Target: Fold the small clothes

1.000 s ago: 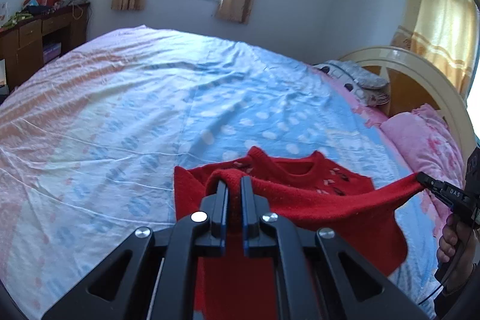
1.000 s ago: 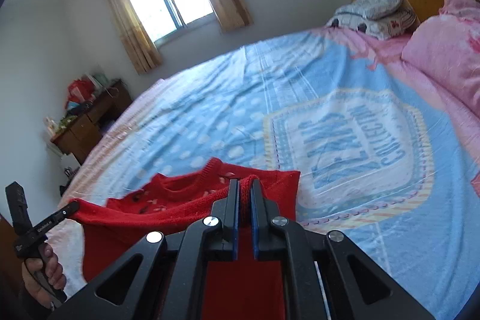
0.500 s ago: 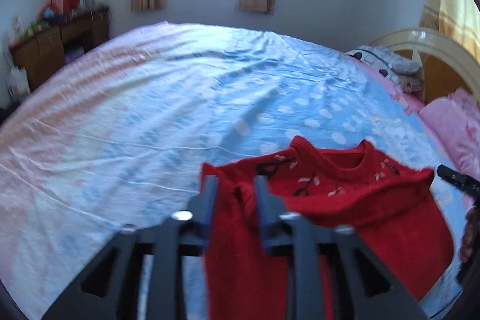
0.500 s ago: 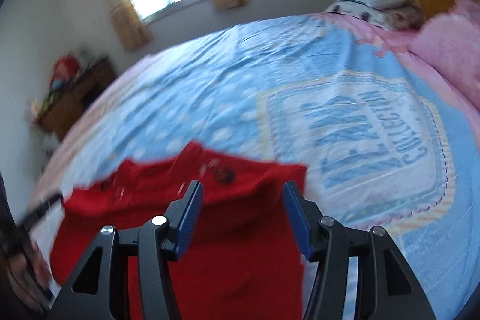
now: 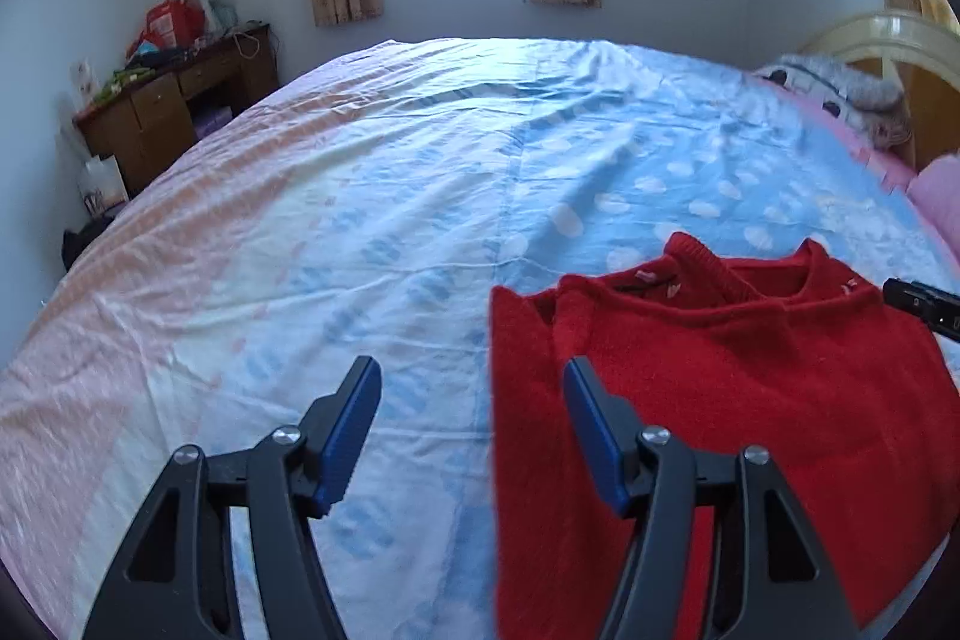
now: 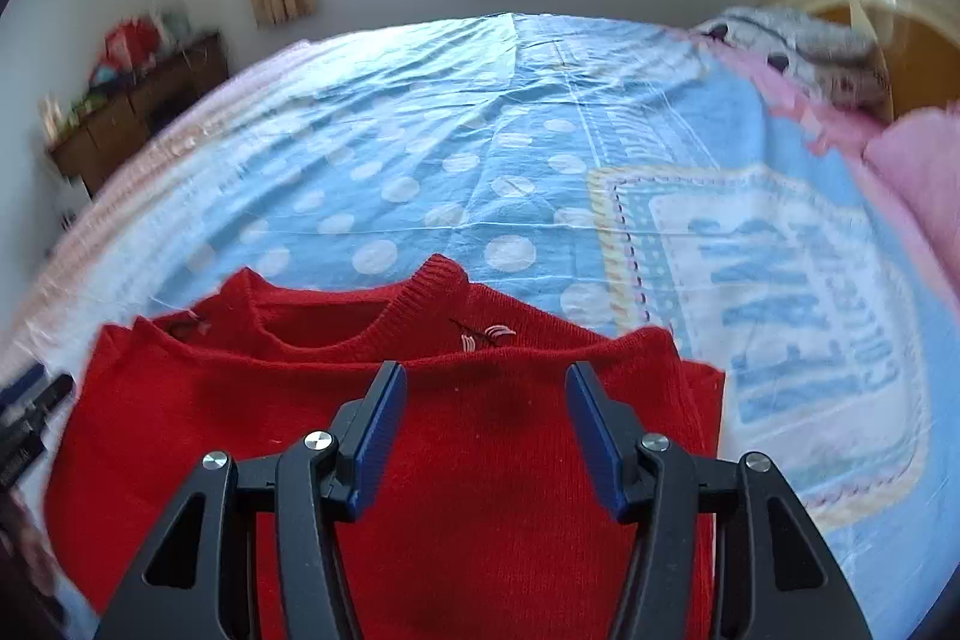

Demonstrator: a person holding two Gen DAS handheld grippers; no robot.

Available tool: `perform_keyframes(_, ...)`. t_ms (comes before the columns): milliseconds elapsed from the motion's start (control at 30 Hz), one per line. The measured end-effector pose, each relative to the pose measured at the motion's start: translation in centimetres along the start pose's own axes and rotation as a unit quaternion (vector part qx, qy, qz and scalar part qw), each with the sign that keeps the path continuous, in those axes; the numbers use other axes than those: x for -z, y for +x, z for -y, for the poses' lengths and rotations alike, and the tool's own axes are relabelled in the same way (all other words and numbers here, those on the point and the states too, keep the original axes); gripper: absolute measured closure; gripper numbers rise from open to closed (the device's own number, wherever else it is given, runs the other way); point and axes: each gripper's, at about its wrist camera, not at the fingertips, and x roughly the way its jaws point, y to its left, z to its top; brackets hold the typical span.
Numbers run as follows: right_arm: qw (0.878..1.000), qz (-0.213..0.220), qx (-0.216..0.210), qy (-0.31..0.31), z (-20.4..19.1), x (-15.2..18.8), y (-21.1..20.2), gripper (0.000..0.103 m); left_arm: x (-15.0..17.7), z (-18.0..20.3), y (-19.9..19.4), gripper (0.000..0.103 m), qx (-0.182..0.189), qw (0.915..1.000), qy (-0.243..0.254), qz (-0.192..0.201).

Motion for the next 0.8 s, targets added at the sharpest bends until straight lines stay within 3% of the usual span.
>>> perform_keyframes(133,1.0,-0.012,-0.01,-0.024,0.3,2.7,-1.7,0.047,1.8,-0.9,-1.0,0.034,-0.003,1.0,0.002,0.0)
perform_keyframes(267,0.999,-0.01,-0.039,-0.012,1.8,6.8,-5.5,0.047,4.1,-1.9,-2.9,0.033,0.02,0.9997,-0.017,0.0)
perform_keyframes(367,1.0,0.003,-0.028,-0.006,3.1,9.0,-7.7,0.047,5.2,-1.4,-3.9,0.026,0.024,0.9996,-0.011,0.01)
perform_keyframes(467,0.999,0.003,-0.032,-0.003,4.1,11.0,-9.0,0.047,6.0,-0.3,-4.3,0.026,0.018,0.9995,0.015,0.021)
perform_keyframes(533,1.0,-0.002,-0.008,-0.01,4.3,11.8,-9.0,0.047,6.3,0.2,-4.0,0.026,0.01,0.9994,0.025,0.021)
perform_keyframes(600,1.0,-0.012,0.011,-0.003,4.9,12.5,-8.6,0.057,6.5,0.3,-3.8,0.026,0.013,0.9995,0.022,0.02)
perform_keyframes(700,0.999,-0.034,-0.005,0.02,6.0,13.7,-8.1,0.063,6.8,0.1,-3.8,0.026,0.011,0.9994,0.022,0.024)
perform_keyframes(733,0.999,-0.033,-0.008,0.018,6.0,13.9,-8.1,0.073,7.0,0.0,-3.9,0.025,0.011,0.9993,0.022,0.027)
perform_keyframes(800,0.999,-0.032,-0.014,0.009,5.6,14.2,-8.5,0.081,7.2,-0.3,-3.9,0.022,0.014,0.9993,0.017,0.029)
